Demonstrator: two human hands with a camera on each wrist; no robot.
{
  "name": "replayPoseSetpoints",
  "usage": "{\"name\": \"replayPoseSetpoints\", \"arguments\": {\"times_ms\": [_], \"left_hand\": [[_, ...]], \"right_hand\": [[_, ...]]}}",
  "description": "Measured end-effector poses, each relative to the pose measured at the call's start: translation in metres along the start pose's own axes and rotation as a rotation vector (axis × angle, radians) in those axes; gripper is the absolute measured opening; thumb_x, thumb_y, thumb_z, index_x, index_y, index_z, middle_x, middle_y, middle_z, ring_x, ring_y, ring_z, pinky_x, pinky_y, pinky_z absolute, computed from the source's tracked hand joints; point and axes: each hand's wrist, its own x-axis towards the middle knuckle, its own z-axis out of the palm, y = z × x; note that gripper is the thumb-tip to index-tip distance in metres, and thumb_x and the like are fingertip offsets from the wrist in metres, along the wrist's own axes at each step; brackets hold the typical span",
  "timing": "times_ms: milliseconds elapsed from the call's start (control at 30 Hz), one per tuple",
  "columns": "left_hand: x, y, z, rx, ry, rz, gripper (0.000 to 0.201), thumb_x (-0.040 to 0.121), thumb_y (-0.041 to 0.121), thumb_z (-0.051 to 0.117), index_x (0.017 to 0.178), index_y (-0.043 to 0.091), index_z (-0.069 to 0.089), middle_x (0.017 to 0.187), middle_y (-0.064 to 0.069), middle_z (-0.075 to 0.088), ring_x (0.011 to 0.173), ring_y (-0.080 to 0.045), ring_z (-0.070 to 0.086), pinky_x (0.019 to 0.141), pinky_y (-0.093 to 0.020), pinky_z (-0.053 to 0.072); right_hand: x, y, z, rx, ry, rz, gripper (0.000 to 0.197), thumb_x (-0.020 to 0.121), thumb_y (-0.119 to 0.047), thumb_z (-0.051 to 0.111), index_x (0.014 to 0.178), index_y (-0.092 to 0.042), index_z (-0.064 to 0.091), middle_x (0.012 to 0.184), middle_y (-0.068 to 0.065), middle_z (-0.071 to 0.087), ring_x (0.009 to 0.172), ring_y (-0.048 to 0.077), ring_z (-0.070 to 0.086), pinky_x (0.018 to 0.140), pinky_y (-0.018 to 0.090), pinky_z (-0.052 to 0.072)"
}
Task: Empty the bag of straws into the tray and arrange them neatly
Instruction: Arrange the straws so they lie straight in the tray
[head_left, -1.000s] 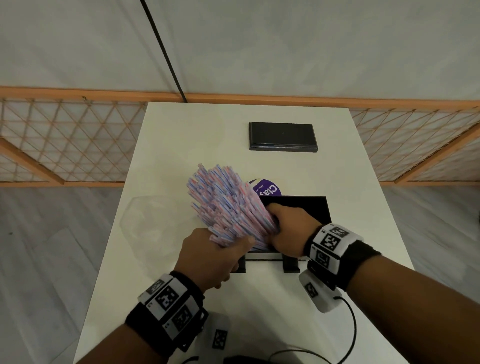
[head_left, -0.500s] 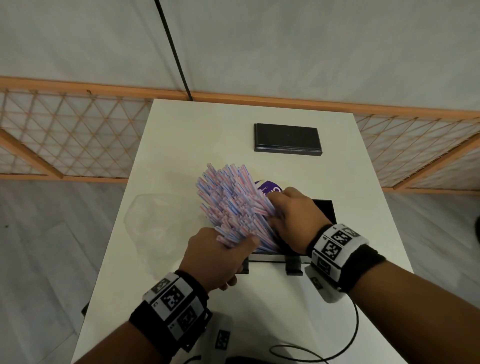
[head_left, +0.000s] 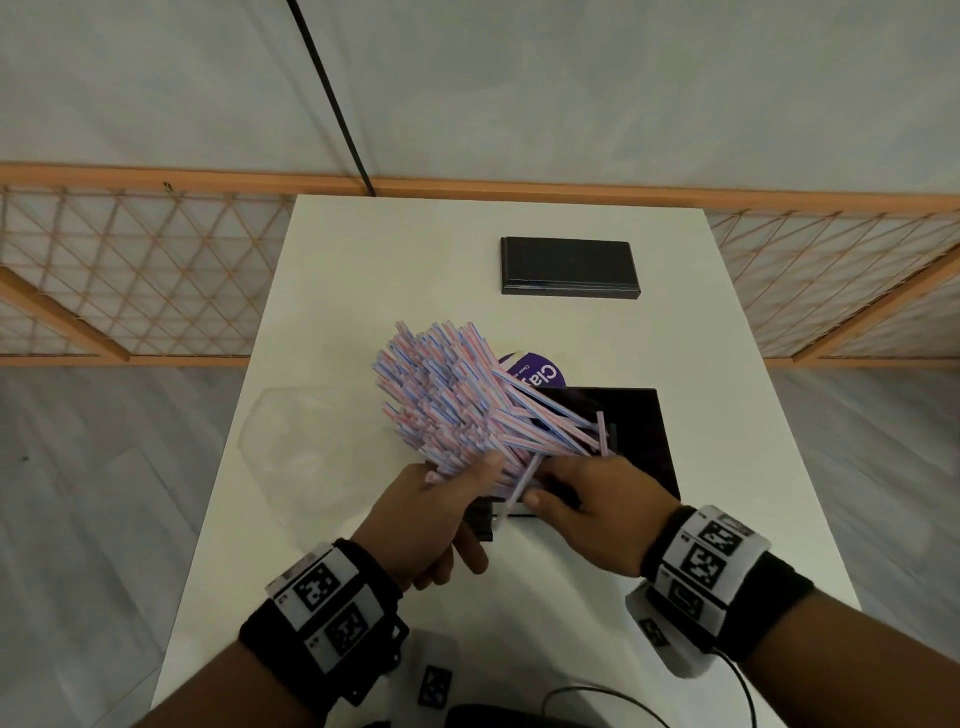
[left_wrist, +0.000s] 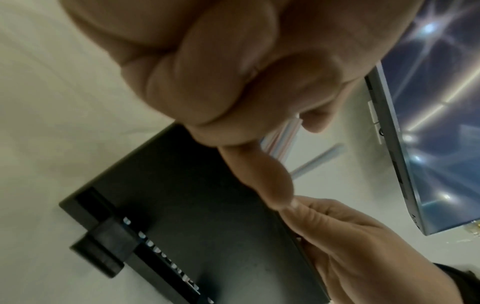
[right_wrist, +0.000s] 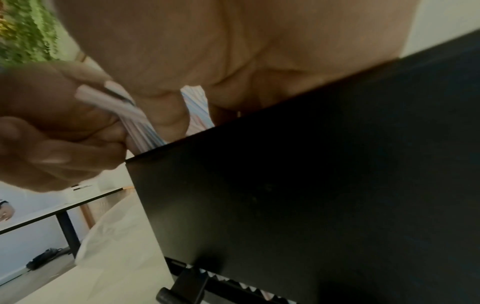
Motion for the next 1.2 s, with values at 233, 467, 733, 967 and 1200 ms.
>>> {"name": "replayPoseSetpoints", "arguments": {"times_ms": [233, 467, 733, 967, 1200], "left_hand": [[0.003, 0.002, 0.001, -0.049, -0.055, 0.011, 0.058, 0.076, 0.072, 0.057, 0.112, 0.028, 0.07, 0.069, -0.026, 0.072, 0.031, -0.019, 0.041, 0.039, -0.022, 0.03], [0.005, 0.0, -0.001, -0.067, -0.078, 0.026, 0.066, 0.079, 0.077, 0.061, 0.11, 0.019, 0.073, 0.073, -0.027, 0.073, 0.032, -0.02, 0.043, 0.04, -0.022, 0.031], [0.006, -0.005, -0.005, -0.086, -0.097, 0.026, 0.065, 0.079, 0.075, 0.062, 0.113, 0.02, 0.071, 0.071, -0.026, 0.073, 0.033, -0.022, 0.043, 0.039, -0.022, 0.032], [0.01, -0.012, -0.009, -0.018, -0.073, 0.029, 0.042, 0.091, 0.06, 0.063, 0.112, 0.023, 0.07, 0.069, -0.019, 0.075, 0.037, -0.021, 0.044, 0.041, -0.024, 0.034], [0.011, -0.013, -0.008, -0.008, -0.057, 0.031, 0.04, 0.094, 0.057, 0.06, 0.111, 0.023, 0.071, 0.068, -0.019, 0.074, 0.035, -0.02, 0.042, 0.041, -0.023, 0.033]], "right_hand": [[0.0, 0.002, 0.008, 0.018, 0.238, 0.024, 0.037, 0.087, -0.063, 0.051, 0.067, -0.032, 0.045, 0.06, -0.015, 0.049, 0.06, 0.011, 0.05, 0.058, 0.028, 0.041], [0.011, -0.011, 0.008, 0.041, 0.216, -0.083, 0.034, 0.089, -0.047, 0.059, 0.068, -0.021, 0.051, 0.061, -0.011, 0.048, 0.056, 0.008, 0.044, 0.056, 0.024, 0.04], [0.043, -0.033, -0.014, 0.113, 0.307, 0.044, 0.037, 0.096, -0.039, 0.059, 0.07, -0.013, 0.055, 0.059, -0.005, 0.051, 0.059, 0.016, 0.05, 0.058, 0.028, 0.032], [0.015, -0.014, -0.036, -0.113, 0.186, 0.292, 0.043, 0.084, -0.051, 0.067, 0.064, -0.018, 0.048, 0.064, -0.003, 0.055, 0.066, 0.02, 0.055, 0.061, 0.028, 0.037], [0.036, 0.002, -0.028, -0.107, -0.046, 0.562, 0.049, 0.074, -0.051, 0.08, 0.096, -0.012, 0.059, 0.089, 0.003, 0.063, 0.083, 0.023, 0.061, 0.066, 0.027, 0.046]]}}
